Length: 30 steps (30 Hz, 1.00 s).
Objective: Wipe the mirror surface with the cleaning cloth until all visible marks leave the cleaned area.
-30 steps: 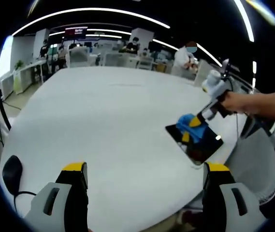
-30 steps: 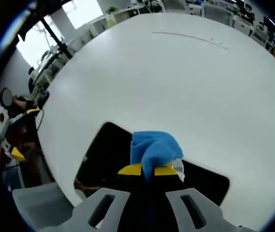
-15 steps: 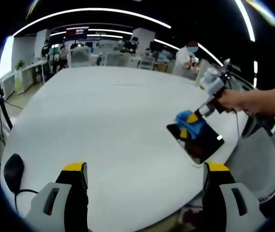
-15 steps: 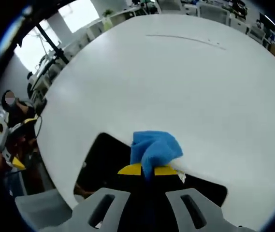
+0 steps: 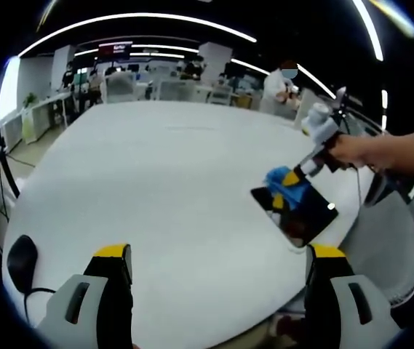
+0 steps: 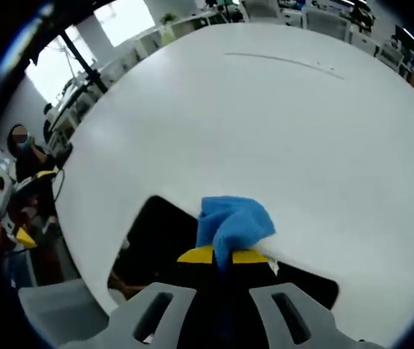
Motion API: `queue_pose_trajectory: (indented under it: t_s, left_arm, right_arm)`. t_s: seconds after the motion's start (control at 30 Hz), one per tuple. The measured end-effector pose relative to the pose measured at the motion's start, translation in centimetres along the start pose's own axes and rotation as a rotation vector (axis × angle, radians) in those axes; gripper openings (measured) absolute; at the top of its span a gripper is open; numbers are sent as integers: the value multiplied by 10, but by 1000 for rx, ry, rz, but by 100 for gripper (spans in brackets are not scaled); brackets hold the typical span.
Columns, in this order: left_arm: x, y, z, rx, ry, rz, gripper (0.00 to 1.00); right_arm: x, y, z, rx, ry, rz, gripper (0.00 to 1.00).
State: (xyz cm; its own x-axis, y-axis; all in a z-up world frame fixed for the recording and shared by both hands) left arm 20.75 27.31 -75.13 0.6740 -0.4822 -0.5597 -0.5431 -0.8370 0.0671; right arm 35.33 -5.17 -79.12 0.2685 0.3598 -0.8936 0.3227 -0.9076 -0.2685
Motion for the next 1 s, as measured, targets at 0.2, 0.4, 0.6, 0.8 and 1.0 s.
queue_pose_trajectory:
  t_s: [0.2,0.4,0.6,0.8,1.0]
  left_arm:
    - [-1,-2,-1,1,1,-4,99]
    - [-1,0,0,4,1,-5,99]
    - [0,3,2,-1,2,-2,99]
    - [0,3,1,-1,6,-5,99]
    - [-1,3,1,-3,11,-9,99]
  right_arm:
    - [-3,3,2,1,0,1,0]
    - [-3,11,2,11,-4,3,0]
    - [-9,18,6,20,-5,9,0]
    - [-10,23,7,20,-7,13,0]
    - [-11,27,7,17,-8,19,0]
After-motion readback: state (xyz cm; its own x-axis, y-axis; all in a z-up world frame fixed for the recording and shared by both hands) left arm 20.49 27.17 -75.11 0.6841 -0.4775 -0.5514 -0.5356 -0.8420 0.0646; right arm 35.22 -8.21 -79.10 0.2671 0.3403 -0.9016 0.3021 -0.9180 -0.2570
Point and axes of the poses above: the point that each gripper's makers call its tool centre point, and the gripper's own axes: x roughly forward along the fingers, y roughly to its right, z roughly out of its underside, the point moved 9 cm from there along -x, roughly backward along the fingers, and after that the axes turned 11 degrees about x, right-handed, at the moved point
